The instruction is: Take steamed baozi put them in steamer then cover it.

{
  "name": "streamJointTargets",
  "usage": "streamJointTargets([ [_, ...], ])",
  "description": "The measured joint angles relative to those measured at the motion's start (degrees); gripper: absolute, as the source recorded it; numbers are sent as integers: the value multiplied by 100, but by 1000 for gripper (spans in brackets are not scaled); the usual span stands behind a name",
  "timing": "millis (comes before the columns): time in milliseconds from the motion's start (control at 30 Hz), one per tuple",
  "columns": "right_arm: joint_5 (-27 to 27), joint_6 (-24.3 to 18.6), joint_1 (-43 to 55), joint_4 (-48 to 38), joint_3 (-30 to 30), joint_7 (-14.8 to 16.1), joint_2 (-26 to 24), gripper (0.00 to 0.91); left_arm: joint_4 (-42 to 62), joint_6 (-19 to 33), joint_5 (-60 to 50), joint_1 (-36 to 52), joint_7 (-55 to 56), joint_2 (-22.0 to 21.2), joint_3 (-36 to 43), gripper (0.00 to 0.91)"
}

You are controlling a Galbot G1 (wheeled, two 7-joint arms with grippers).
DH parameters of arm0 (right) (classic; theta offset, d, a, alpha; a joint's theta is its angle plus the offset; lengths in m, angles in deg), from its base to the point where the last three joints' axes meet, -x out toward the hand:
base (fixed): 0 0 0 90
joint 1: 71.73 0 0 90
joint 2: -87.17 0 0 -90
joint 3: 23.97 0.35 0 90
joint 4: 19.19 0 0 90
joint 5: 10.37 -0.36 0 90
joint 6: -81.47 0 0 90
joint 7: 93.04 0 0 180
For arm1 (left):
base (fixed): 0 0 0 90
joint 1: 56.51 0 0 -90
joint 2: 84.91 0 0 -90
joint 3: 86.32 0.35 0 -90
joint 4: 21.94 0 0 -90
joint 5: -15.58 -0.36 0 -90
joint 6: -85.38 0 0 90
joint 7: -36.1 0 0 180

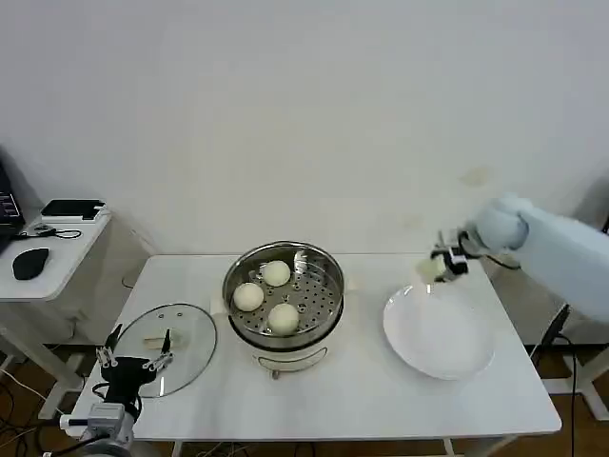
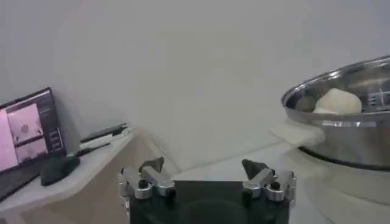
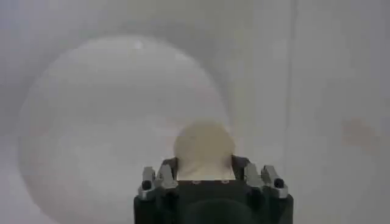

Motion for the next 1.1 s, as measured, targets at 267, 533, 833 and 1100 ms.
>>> streamJointTargets([
  [267, -1059, 613, 881, 299, -690, -331, 754, 625, 21, 3, -9, 37, 2, -39, 43, 907],
  [533, -2134, 1277, 1083, 309, -944, -794, 1672, 615, -47, 14, -23, 2, 6, -16, -39, 907],
  [833, -2835, 1931, 902, 199, -1187, -1111, 2349, 615, -82, 14, 5, 7, 5, -30, -105, 907],
  [1100, -2904, 2146, 579, -17, -1223, -1184, 2516, 615, -96, 13, 18, 12, 5, -25, -131, 907],
])
